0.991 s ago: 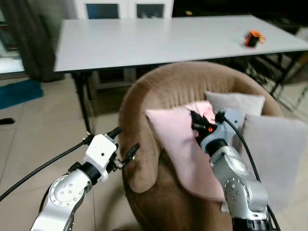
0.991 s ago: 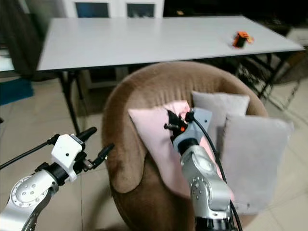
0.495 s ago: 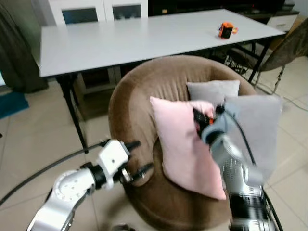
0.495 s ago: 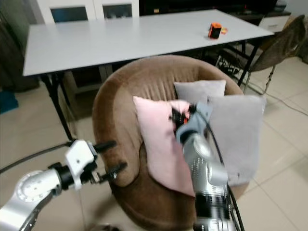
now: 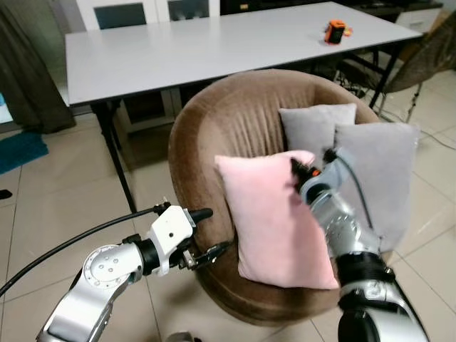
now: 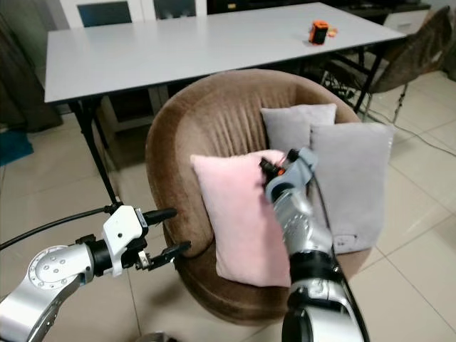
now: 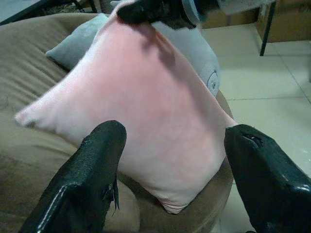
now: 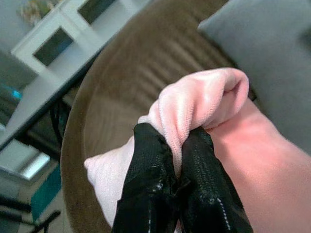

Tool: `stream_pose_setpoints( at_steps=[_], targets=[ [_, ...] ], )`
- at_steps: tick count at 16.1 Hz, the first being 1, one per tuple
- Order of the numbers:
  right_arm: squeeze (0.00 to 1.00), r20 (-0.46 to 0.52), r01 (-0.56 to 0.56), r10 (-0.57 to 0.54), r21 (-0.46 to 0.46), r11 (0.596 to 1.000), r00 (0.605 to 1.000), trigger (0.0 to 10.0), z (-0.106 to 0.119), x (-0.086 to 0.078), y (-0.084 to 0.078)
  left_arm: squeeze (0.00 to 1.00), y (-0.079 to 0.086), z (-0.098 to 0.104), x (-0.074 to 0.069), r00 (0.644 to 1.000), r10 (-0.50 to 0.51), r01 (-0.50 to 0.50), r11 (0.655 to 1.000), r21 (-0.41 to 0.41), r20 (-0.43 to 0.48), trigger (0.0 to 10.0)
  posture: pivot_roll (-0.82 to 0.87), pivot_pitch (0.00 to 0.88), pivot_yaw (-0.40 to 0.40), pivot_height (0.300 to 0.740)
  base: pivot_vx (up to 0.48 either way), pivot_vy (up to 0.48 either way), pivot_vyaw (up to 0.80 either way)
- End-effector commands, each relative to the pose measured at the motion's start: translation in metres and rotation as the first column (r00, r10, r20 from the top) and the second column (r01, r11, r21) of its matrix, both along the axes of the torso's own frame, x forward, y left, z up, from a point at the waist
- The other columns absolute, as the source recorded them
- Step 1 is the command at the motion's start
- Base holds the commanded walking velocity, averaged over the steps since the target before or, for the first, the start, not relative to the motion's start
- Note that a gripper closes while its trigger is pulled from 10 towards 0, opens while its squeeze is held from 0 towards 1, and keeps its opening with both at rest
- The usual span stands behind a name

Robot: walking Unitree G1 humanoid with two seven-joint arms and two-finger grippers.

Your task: Move the pillow to the sofa from floor

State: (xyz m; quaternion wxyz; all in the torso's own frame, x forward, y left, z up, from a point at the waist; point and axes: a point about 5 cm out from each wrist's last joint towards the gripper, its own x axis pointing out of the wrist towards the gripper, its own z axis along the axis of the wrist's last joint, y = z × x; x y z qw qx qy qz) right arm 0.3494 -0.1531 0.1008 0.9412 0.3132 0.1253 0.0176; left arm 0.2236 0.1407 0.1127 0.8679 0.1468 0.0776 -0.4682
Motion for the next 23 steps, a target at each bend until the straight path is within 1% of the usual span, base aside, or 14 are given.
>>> stream_pose_setpoints(
  at_steps=[1,4,6,7,9,11,14,16,18,19,20,21,22,23],
  targets=[
    [0.0,0.084,0.006,-0.008,0.031,1.0,0.996,10.0,0.016,0.009,-0.001,0.0,0.001,0.001,0.0,1.0,-0.003,0.003,1.0,0.015,0.012,10.0,0.06,0.0,-0.007,0.74,0.0,0.0,0.0],
    [0.0,0.1,0.025,-0.029,0.048,0.999,0.995,10.0,0.016,0.018,-0.005,0.0,0.002,0.001,0.0,1.0,-0.002,0.002,1.0,0.018,0.016,10.0,0.07,0.0,-0.006,0.74,0.0,0.0,0.0],
    [0.0,0.069,0.065,-0.067,0.027,0.998,0.995,10.0,0.012,0.024,-0.013,0.0,0.001,0.001,-0.002,1.0,-0.024,0.024,1.0,0.019,0.003,10.0,0.08,0.0,-0.002,0.74,0.0,0.0,0.0],
    [1.0,0.016,0.09,-0.09,-0.05,0.995,0.996,10.0,0.002,0.023,-0.018,0.0,0.0,-0.001,-0.003,0.999,-0.045,0.045,0.999,0.019,-0.014,10.0,0.08,0.0,0.001,0.74,0.0,0.0,0.0],
    [1.0,-0.017,0.08,-0.081,-0.077,0.994,0.997,10.0,-0.008,0.02,-0.021,0.0,-0.002,-0.001,-0.003,0.998,-0.058,0.059,0.998,0.022,-0.016,10.0,0.08,0.0,0.0,0.74,0.0,0.0,0.0],
    [1.0,0.002,0.151,-0.151,-0.095,0.984,0.988,10.0,-0.001,0.023,-0.035,0.0,-0.003,0.001,0.003,0.999,-0.05,0.05,0.999,0.021,0.0,10.0,0.08,0.0,0.002,0.74,0.0,0.0,0.0],
    [1.0,0.093,0.244,-0.228,-0.239,0.94,0.969,10.0,0.026,0.031,-0.068,0.0,-0.003,0.002,0.009,0.999,-0.04,0.04,0.999,0.018,0.015,10.0,0.06,0.0,0.017,0.74,0.0,0.0,0.0],
    [1.0,0.136,0.288,-0.261,-0.25,0.924,0.956,10.0,0.038,0.032,-0.084,0.0,-0.004,0.002,0.013,0.999,-0.033,0.033,0.999,0.018,0.028,10.0,0.05,0.0,0.027,0.74,0.0,0.0,0.0],
    [1.0,0.176,0.314,-0.278,-0.233,0.92,0.944,10.0,0.047,0.033,-0.093,0.0,-0.005,0.004,0.017,0.999,-0.014,0.014,1.0,0.002,0.044,10.0,0.05,0.0,0.035,0.74,0.0,0.0,0.0],
    [1.0,0.264,0.293,-0.224,-0.259,0.92,0.938,10.0,0.058,0.033,-0.095,0.0,-0.004,0.006,0.027,0.99,0.125,-0.122,0.991,-0.047,0.072,10.0,0.03,0.0,0.033,0.74,0.0,0.0,0.0],
    [1.0,0.285,0.278,-0.201,-0.263,0.924,0.937,10.0,0.058,0.032,-0.094,0.0,-0.003,0.006,0.03,0.981,0.178,-0.173,0.983,-0.065,0.077,10.0,0.02,0.0,0.032,0.74,0.0,0.0,0.0],
    [1.0,0.326,0.244,-0.144,-0.289,0.926,0.934,10.0,0.056,0.025,-0.089,0.0,0.001,0.006,0.034,0.958,0.276,-0.269,0.959,-0.09,0.078,10.0,0.01,0.0,0.03,0.74,0.0,0.0,0.0],
    [1.0,0.357,0.214,-0.079,-0.358,0.909,0.931,10.0,0.051,0.007,-0.079,0.0,0.005,0.005,0.035,0.923,0.373,-0.362,0.925,-0.116,0.092,10.0,0.0,0.0,0.026,0.74,0.0,0.0,0.0],
    [1.0,0.352,0.206,-0.059,-0.397,0.895,0.934,10.0,0.047,-0.009,-0.071,0.0,0.007,0.004,0.036,0.9,0.423,-0.41,0.903,-0.127,0.103,10.0,-0.01,0.0,0.023,0.74,0.0,0.0,0.0]
  ],
)
